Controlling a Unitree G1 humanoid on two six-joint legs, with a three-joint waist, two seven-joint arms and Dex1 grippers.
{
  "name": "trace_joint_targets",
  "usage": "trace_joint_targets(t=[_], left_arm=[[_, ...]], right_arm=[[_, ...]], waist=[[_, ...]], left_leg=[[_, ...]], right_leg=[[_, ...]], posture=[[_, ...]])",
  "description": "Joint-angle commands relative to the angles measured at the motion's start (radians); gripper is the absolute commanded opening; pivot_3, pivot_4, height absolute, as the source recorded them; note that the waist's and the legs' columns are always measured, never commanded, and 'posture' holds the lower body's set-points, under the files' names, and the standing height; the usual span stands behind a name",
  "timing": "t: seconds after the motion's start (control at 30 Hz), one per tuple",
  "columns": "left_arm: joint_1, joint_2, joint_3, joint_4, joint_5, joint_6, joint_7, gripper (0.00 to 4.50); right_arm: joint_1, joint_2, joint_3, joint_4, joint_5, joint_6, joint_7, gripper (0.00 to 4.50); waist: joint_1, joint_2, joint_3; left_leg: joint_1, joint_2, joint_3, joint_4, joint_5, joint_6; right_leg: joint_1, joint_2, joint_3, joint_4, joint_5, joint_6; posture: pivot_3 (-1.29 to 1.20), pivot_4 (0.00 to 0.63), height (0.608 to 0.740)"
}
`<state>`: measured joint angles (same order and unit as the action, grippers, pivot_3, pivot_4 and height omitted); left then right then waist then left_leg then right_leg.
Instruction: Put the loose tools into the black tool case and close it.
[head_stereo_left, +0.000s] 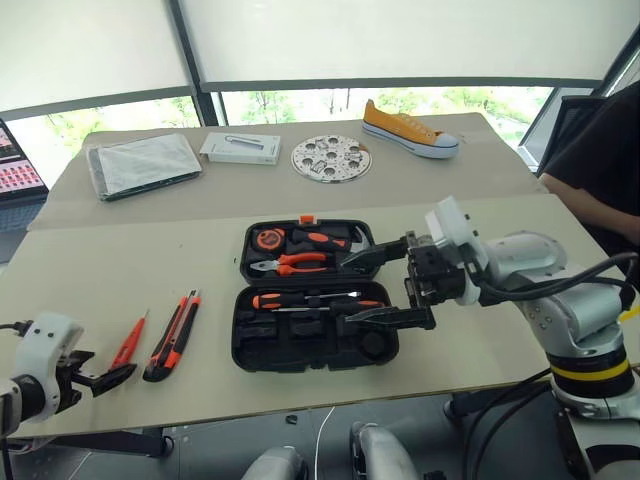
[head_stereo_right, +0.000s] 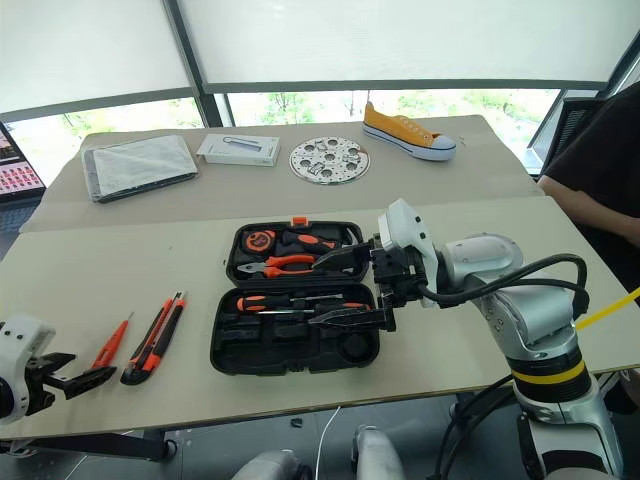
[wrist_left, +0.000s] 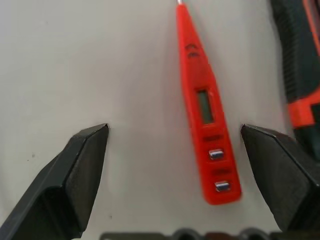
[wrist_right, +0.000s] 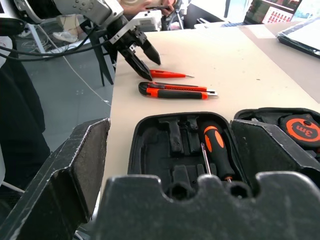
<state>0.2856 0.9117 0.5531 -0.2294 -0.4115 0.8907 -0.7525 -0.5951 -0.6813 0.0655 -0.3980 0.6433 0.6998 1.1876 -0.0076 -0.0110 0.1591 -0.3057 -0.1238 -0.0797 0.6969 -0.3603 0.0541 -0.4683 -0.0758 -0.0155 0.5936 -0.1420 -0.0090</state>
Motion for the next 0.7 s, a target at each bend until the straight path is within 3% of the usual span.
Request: trace_joint_targets(t=[0.03,0.3,0.37,0.53,0.63,0.7], left_arm=[[0.000,-0.012,-0.090,0.057,0.039,-0.021,0.010,3.77],[-0.007,-0.019,-0.098,0.083,0.044,-0.042,0.026,0.95],[-0.036,-0.001,-0.085,0.065,0.031,-0.035,0.020,0.46],[-0.141,0.076,-0.061,0.001,-0.003,-0.107,-0.064,0.46],[-0.261,0.135,-0.081,-0.071,-0.082,-0.214,-0.224,0.46],[-0.341,0.177,-0.156,-0.114,-0.127,-0.258,-0.344,0.46]], right_arm=[[0.003,-0.012,-0.025,-0.049,0.024,-0.010,-0.018,4.50],[0.029,-0.047,-0.045,-0.074,0.040,-0.005,-0.038,4.50],[0.035,-0.063,-0.046,-0.075,0.038,-0.004,-0.035,4.50],[0.052,-0.110,-0.074,-0.076,0.069,0.040,-0.038,4.50],[0.084,-0.150,-0.100,-0.095,0.064,0.036,-0.047,4.50],[0.128,-0.173,-0.122,-0.119,0.064,0.025,-0.054,4.50]], waist=[[0.005,0.002,-0.001],[0.007,0.013,-0.007],[0.007,0.013,-0.007],[0.010,0.006,-0.004],[0.024,-0.003,-0.001],[0.024,-0.004,-0.001]], left_leg=[[0.000,0.000,0.000,0.000,0.000,0.000],[0.010,0.002,0.000,-0.003,0.000,-0.001],[0.010,0.003,0.000,-0.003,0.000,-0.002],[0.006,0.004,0.000,-0.002,0.001,-0.003],[0.002,0.003,-0.001,0.000,0.001,-0.003],[-0.002,0.002,-0.001,0.002,0.001,-0.003]], right_leg=[[0.000,0.000,0.000,0.000,0.000,0.000],[0.009,-0.001,0.002,0.000,-0.004,0.005],[0.009,0.000,0.002,0.001,-0.005,0.007],[0.007,0.000,0.001,0.001,-0.001,0.001],[0.004,0.000,-0.001,0.000,0.000,0.000],[0.001,0.000,-0.002,0.000,0.000,-0.001]], posture=[[0.00,0.150,0.737],[0.00,0.150,0.737],[0.00,0.150,0.737],[0.00,0.150,0.737],[0.00,0.150,0.737],[0.00,0.150,0.737]])
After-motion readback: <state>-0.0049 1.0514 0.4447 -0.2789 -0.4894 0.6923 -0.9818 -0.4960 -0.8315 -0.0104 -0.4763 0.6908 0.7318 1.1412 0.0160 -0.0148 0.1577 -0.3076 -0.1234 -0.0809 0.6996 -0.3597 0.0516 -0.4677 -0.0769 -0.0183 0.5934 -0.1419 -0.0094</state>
